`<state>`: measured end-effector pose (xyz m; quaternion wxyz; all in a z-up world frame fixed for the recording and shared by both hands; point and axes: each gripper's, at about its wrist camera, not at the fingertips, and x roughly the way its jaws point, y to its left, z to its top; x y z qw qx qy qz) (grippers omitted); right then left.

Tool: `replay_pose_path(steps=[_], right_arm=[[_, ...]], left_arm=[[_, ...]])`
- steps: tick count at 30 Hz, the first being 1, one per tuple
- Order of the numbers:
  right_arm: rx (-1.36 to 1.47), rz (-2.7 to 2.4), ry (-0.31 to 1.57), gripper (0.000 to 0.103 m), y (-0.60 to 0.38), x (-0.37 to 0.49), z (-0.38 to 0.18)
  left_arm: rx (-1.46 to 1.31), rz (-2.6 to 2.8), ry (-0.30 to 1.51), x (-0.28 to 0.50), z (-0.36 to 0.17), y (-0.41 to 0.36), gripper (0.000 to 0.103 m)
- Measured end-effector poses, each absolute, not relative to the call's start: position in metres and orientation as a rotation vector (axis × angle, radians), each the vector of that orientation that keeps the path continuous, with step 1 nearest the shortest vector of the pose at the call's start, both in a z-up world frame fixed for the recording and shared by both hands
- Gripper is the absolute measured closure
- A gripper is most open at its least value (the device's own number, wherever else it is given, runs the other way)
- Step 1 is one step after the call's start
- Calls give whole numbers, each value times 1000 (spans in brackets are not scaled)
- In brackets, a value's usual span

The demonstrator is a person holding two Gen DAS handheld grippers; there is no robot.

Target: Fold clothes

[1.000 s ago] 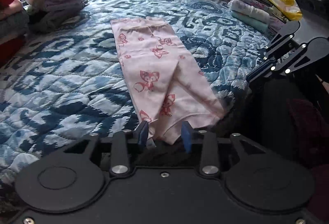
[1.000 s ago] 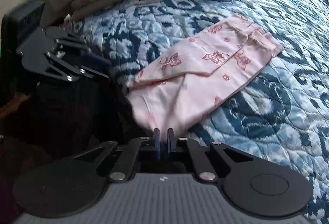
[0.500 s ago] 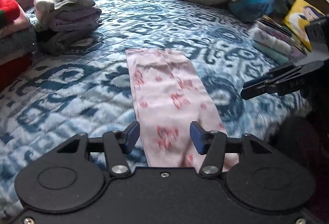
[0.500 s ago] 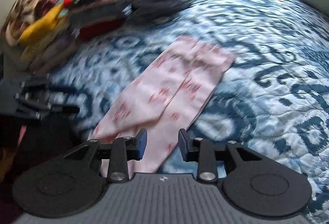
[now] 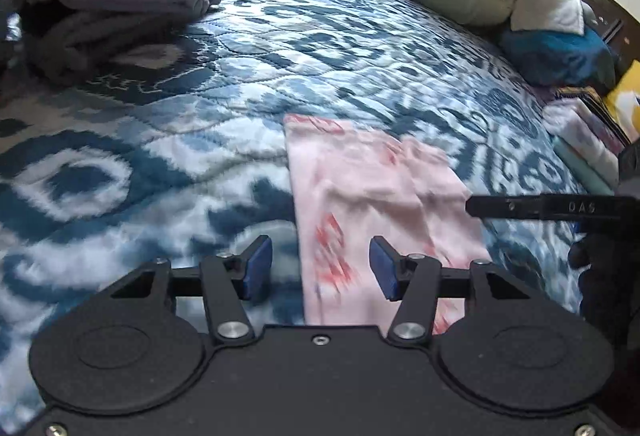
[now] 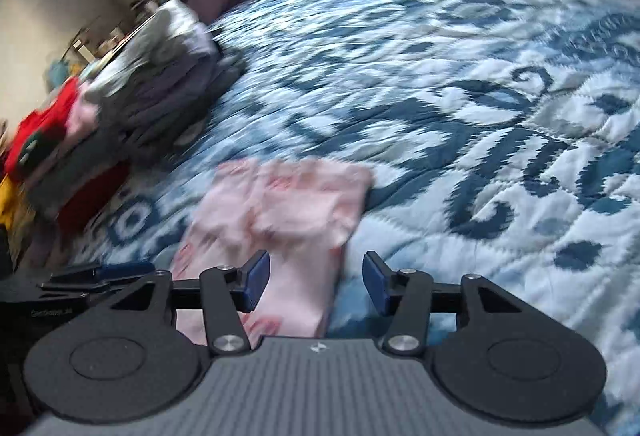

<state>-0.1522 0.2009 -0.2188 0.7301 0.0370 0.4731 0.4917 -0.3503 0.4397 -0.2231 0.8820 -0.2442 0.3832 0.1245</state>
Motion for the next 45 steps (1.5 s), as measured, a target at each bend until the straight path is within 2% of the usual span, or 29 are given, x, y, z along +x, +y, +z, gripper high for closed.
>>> replay_pose_path(steps=[2, 6, 8, 9, 11, 12, 13, 14, 15, 17, 25, 30, 31, 32, 33, 34, 39, 45], right_arm=[[128, 1086, 1045, 50, 206, -142, -228], [221, 1091, 1050, 35, 215, -123, -247], [260, 1105, 1028, 34, 219, -119, -251], [247, 1112, 1007, 40, 221, -120, -252], [207, 1126, 977, 47, 225, -125, -252], [198, 1134, 975, 51, 226, -126, -252], [192, 1138, 974, 59, 227, -128, -252], [192, 1137, 976, 66, 227, -129, -252], [192, 1136, 979, 81, 228, -130, -252], [192, 1133, 983, 83, 228, -132, -252], [141, 1116, 842, 86, 221, -133, -195], [66, 1094, 792, 86, 243, -102, -164], [49, 1084, 790, 84, 251, -95, -160], [27, 1065, 796, 82, 259, -87, -158], [-3, 1028, 811, 72, 267, -81, -160], [-11, 1001, 824, 68, 269, -77, -162], [127, 993, 903, 67, 233, -77, -178], [251, 982, 986, 65, 166, -120, -223]], left_arm=[[-518, 237, 787, -341, -229, 449, 50], [-532, 181, 751, -327, -234, 464, 50], [-538, 159, 739, -320, -235, 470, 52], [-534, 147, 736, -317, -235, 472, 54], [-524, 131, 731, -319, -235, 469, 69], [-528, 128, 727, -321, -236, 467, 70], [-531, 125, 724, -323, -236, 465, 74], [-536, 125, 721, -324, -237, 463, 87], [-539, 127, 718, -325, -236, 461, 92], [-512, 144, 707, -325, -229, 453, 94], [-423, 155, 576, -311, -170, 442, 94], [-436, 239, 560, -280, -164, 458, 90], [-425, 274, 579, -273, -169, 461, 79], [-427, 305, 612, -269, -176, 465, 62], [-435, 334, 654, -266, -183, 469, 61], [-446, 347, 666, -270, -187, 471, 61], [-489, 332, 639, -309, -196, 457, 59], [-517, 335, 651, -327, -206, 436, 59]])
